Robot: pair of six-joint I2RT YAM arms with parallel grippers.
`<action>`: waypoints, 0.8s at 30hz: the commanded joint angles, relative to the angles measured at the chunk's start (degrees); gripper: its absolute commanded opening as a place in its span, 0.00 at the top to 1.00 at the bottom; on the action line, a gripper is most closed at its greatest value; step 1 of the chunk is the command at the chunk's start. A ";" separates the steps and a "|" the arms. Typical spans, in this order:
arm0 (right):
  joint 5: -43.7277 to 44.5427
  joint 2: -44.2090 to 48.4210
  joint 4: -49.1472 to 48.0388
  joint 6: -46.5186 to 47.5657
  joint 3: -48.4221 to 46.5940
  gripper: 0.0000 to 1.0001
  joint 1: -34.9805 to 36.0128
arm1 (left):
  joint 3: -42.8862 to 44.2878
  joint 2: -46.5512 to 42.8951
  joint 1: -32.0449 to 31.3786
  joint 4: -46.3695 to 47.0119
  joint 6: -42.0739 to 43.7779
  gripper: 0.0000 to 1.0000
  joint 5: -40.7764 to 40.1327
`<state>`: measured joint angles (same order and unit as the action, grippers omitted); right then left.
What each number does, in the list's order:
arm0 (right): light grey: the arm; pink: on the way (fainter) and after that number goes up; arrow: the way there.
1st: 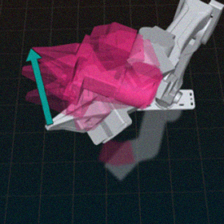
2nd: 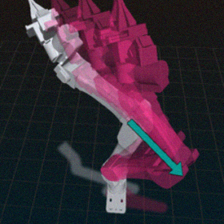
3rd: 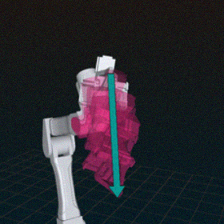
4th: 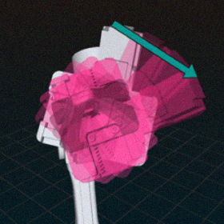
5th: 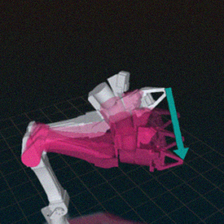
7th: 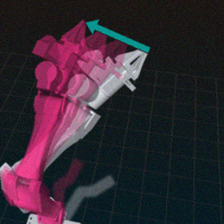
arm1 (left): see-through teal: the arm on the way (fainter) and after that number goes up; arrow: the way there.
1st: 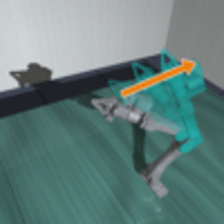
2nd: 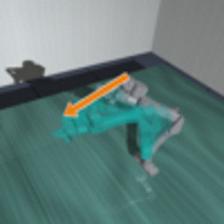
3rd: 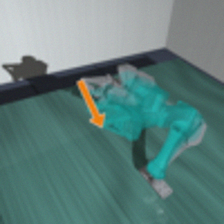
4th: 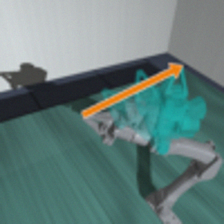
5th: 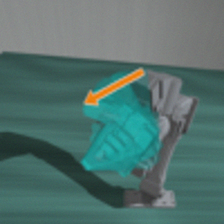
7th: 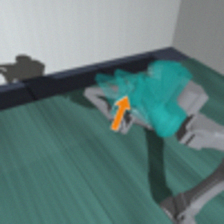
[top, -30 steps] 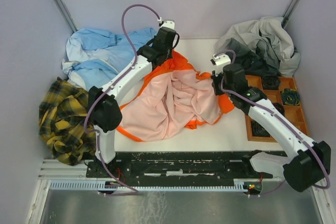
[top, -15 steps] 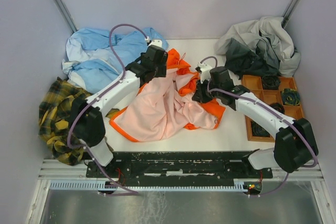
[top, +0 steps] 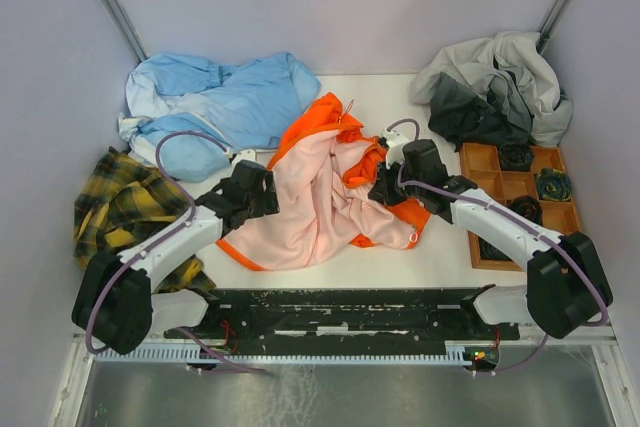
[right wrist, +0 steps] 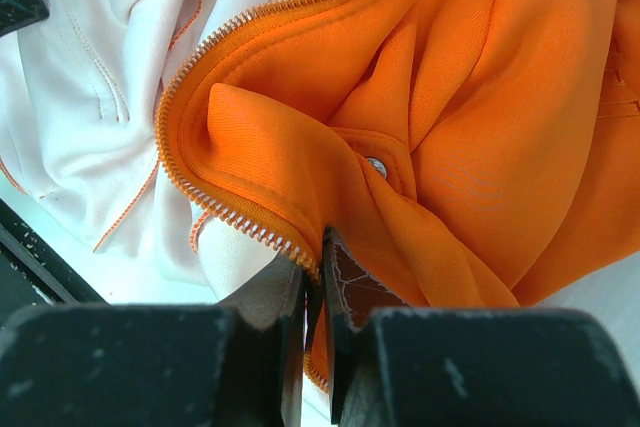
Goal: Zip up the jacket
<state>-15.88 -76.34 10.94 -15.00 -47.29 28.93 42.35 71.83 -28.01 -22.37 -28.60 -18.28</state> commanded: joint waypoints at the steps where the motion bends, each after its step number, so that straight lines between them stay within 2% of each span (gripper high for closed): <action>1: 0.43 -0.61 -2.54 -1.57 0.90 0.85 0.59 | -4.29 -3.56 0.72 8.36 -7.04 0.19 -0.78; 7: 0.28 -0.84 -3.44 -1.97 1.26 0.85 0.94 | -5.30 3.15 1.03 15.99 -9.37 0.22 1.65; 10: 0.83 -0.94 -3.42 -1.89 1.40 0.85 1.03 | -4.17 7.98 1.10 18.62 -9.86 0.29 2.26; 12: 1.24 -0.99 -3.47 -1.83 1.49 0.85 1.02 | -3.30 10.54 1.08 19.58 -10.06 0.40 1.99; 15: 1.69 -0.59 -3.30 -1.72 1.57 0.85 1.04 | -1.32 12.80 1.13 19.74 -9.89 0.63 0.29; 18: 2.75 0.21 -2.80 -1.61 1.63 0.85 1.04 | 1.90 13.26 1.08 17.20 -8.58 0.92 -4.11; 19: 3.37 0.56 -2.37 -1.53 1.66 0.85 0.99 | 3.55 13.37 1.10 15.76 -7.94 0.97 -5.79; 24: 8.12 3.27 0.02 -1.78 1.60 0.87 1.01 | 14.32 12.46 0.21 7.23 -4.29 0.97 -14.01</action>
<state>-12.51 -76.12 8.86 -16.27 -46.02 29.63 47.51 85.36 -27.33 -12.21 -36.32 -22.50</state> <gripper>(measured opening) 0.151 0.064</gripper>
